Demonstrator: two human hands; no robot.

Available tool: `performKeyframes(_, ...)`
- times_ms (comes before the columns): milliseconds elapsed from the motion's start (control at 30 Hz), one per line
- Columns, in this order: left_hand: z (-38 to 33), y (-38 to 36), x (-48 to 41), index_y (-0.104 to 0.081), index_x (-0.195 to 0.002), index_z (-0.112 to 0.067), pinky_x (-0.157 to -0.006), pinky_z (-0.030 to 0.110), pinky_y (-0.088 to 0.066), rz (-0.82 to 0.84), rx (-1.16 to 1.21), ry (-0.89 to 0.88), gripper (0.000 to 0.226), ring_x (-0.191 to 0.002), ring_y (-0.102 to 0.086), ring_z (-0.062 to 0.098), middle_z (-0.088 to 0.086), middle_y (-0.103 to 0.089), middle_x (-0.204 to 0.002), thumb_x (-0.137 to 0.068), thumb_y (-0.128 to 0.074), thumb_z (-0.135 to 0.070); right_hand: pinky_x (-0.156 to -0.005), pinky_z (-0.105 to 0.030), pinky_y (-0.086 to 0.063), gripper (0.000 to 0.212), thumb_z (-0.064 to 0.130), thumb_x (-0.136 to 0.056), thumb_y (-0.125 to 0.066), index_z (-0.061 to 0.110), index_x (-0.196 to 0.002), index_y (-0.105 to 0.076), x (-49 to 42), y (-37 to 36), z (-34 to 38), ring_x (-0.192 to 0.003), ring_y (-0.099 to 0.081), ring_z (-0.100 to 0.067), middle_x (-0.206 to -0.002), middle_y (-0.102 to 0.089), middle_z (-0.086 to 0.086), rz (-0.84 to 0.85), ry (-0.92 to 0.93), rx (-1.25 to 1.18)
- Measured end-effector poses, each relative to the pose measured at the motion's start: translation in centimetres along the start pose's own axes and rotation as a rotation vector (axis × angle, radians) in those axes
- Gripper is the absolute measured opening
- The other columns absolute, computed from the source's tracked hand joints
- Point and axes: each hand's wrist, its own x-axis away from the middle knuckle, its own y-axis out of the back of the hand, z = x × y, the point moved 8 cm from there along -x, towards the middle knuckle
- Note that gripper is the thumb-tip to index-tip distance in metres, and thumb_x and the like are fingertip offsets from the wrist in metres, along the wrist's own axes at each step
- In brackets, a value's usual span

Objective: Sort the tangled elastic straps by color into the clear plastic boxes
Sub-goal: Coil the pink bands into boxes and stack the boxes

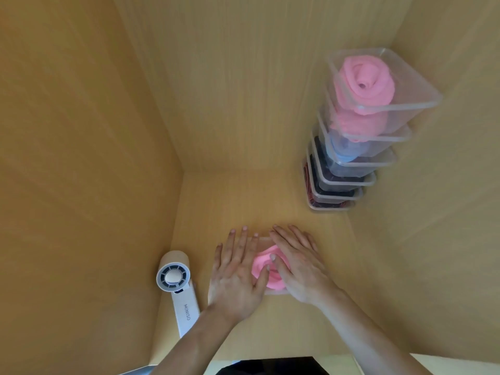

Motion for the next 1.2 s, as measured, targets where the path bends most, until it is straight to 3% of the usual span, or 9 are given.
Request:
performKeyframes(100,-0.1,-0.1,0.2,-0.001,-0.16,-0.031,-0.126,0.043,0.002,0.021,-0.001,-0.001,0.073,-0.154,0.017,0.016,-0.006,0.011,-0.168,-0.098,-0.004,-0.068,-0.126,-0.037,-0.006,0.073,0.061,-0.093,-0.008,0.033,-0.16,-0.013,-0.1,-0.5,-0.2,-0.154,-0.001,-0.013,-0.167,-0.007,0.019,0.051,-0.02,-0.006)
performKeyframes(233,-0.5,-0.2,0.1,-0.003,-0.161,-0.028,-0.126,0.047,-0.009,0.08,-0.034,0.011,0.074,-0.155,0.012,0.022,-0.002,0.005,-0.17,-0.098,-0.008,-0.067,-0.116,-0.025,-0.027,0.074,0.063,-0.092,-0.013,0.03,-0.159,-0.02,-0.3,0.0,-0.2,-0.133,-0.026,-0.012,-0.16,-0.025,0.018,0.014,-0.054,-0.029)
performKeyframes(400,-0.5,-0.4,0.0,0.003,-0.16,-0.028,-0.122,0.044,-0.02,0.148,-0.026,0.011,0.081,-0.153,0.014,0.023,-0.001,0.003,-0.169,-0.092,-0.006,-0.072,-0.107,-0.024,-0.036,0.071,0.062,-0.093,-0.019,0.032,-0.156,-0.028,-0.4,0.3,0.1,-0.124,-0.03,-0.009,-0.147,-0.035,0.022,-0.011,-0.051,-0.055)
performKeyframes(600,-0.5,-0.6,-0.2,0.022,-0.156,-0.028,-0.117,0.043,-0.03,0.273,-0.033,-0.054,0.135,-0.151,0.023,0.023,-0.007,0.017,-0.164,-0.056,-0.027,-0.104,-0.11,-0.028,-0.036,0.054,0.044,-0.1,-0.049,0.028,-0.152,-0.041,-0.4,0.5,-0.7,-0.128,-0.033,-0.008,-0.144,-0.044,0.019,-0.067,-0.076,-0.205)
performKeyframes(700,-0.6,-0.4,-0.5,0.02,-0.156,-0.028,-0.114,0.043,-0.039,0.261,-0.096,-0.082,0.127,-0.151,0.017,0.027,-0.004,0.011,-0.164,-0.064,-0.037,-0.096,-0.111,-0.029,-0.035,0.055,0.046,-0.101,-0.047,0.029,-0.152,-0.039,-0.6,0.2,-0.7,-0.128,-0.032,-0.007,-0.144,-0.042,0.021,-0.062,-0.086,-0.204)
performKeyframes(867,0.4,0.4,-0.6,0.013,-0.156,-0.041,-0.123,0.041,-0.021,0.195,-0.03,-0.093,0.118,-0.153,0.02,0.025,-0.006,0.023,-0.165,-0.066,-0.046,-0.09,-0.11,-0.024,-0.034,0.059,0.043,-0.097,-0.049,0.041,-0.153,-0.031,0.2,0.2,-0.3,-0.123,-0.032,-0.005,-0.139,-0.041,0.026,-0.073,-0.074,-0.284)
performKeyframes(934,1.3,0.6,-0.6,0.008,-0.152,-0.051,-0.118,0.041,-0.031,0.174,0.065,-0.027,0.111,-0.155,0.003,0.027,-0.007,0.027,-0.163,-0.064,-0.049,-0.087,-0.11,-0.024,-0.033,0.058,0.038,-0.096,-0.053,0.051,-0.149,-0.034,1.2,0.5,-0.6,-0.124,-0.036,-0.007,-0.139,-0.038,0.028,-0.117,-0.059,-0.349)
performKeyframes(1067,2.8,1.4,-0.7,-0.021,-0.145,-0.05,-0.094,0.032,-0.052,0.166,0.485,0.096,0.097,-0.12,-0.061,0.017,-0.011,-0.006,-0.162,-0.064,-0.072,-0.064,-0.116,-0.033,-0.033,0.043,0.051,-0.093,-0.057,0.065,-0.133,-0.048,2.9,0.7,-1.3,-0.14,-0.027,0.001,-0.145,-0.03,0.031,-0.143,-0.076,-0.544)
performKeyframes(1201,2.3,3.6,-2.0,-0.054,-0.13,-0.026,-0.098,0.031,-0.053,0.019,0.886,0.131,0.07,-0.106,-0.065,0.009,-0.002,-0.053,-0.132,-0.072,-0.088,-0.009,-0.114,-0.015,-0.025,0.069,0.074,-0.075,-0.067,0.068,-0.137,-0.038,4.2,1.3,-0.6,-0.144,-0.011,0.014,-0.155,-0.011,0.035,-0.166,-0.054,-0.555)
